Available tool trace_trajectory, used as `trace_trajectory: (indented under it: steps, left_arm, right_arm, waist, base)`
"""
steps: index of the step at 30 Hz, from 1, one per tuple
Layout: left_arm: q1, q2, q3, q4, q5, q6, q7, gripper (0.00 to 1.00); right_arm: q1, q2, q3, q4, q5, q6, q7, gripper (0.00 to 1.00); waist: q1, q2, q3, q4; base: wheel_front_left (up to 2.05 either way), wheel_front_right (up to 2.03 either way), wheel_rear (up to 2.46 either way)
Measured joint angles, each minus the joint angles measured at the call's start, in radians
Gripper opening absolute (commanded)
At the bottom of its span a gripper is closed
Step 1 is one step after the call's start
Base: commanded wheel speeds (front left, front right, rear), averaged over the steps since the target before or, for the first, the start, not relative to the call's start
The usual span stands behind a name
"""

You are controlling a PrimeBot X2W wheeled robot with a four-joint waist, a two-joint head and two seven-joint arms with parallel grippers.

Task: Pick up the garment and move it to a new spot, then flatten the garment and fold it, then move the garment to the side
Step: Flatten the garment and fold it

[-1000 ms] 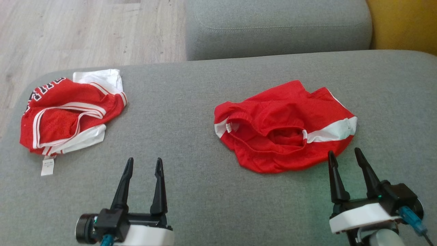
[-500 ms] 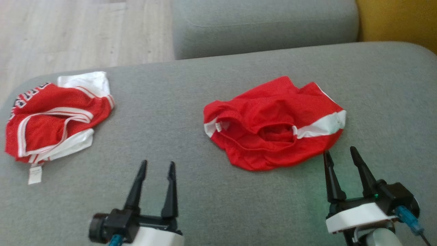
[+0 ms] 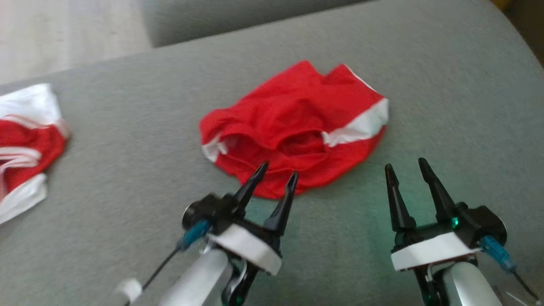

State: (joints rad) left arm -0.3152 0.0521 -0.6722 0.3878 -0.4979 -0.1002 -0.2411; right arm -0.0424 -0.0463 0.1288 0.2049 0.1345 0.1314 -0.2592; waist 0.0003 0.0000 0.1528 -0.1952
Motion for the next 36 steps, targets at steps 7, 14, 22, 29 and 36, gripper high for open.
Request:
trace_trajectory:
  steps: [7,14,22,29,36]
  left_arm:
    - [-0.197,0.0,-0.112,0.123,-0.244,0.005,0.087,1.0]
    - [-0.299,-0.001,-0.168,0.217,-0.411,0.049,0.161,1.0]
    - [-0.383,-0.001,-0.214,0.296,-0.496,0.074,0.151,0.35]
    - [-0.404,-0.002,-0.294,0.315,-0.52,0.054,0.106,0.0]
    - [-0.397,-0.001,-0.326,0.28,-0.513,0.028,0.026,0.0]
  right_arm:
    - [-0.019,0.0,0.023,-0.004,0.024,0.0,0.0,1.0]
    - [-0.033,0.0,0.037,-0.013,0.044,0.0,0.0,1.0]
    - [-0.034,0.0,0.044,-0.014,0.059,0.0,0.0,1.0]
    - [-0.035,0.0,0.032,-0.014,0.064,0.0,0.0,1.0]
    - [-0.04,0.0,0.004,-0.01,0.065,0.0,0.0,1.0]
  waist:
    - [-0.0001,0.0,0.068,-0.124]
    - [-0.0001,0.0,0.117,-0.202]
    - [-0.0002,0.0,0.142,-0.232]
    - [-0.0003,0.0,0.144,-0.202]
    - [-0.0003,0.0,0.126,-0.137]
  base:
    - [0.0,0.0,0.0]
    - [0.0,0.0,0.0]
    - [0.0,0.0,0.0]
    - [0.0,0.0,0.0]
    - [0.0,0.0,0.0]
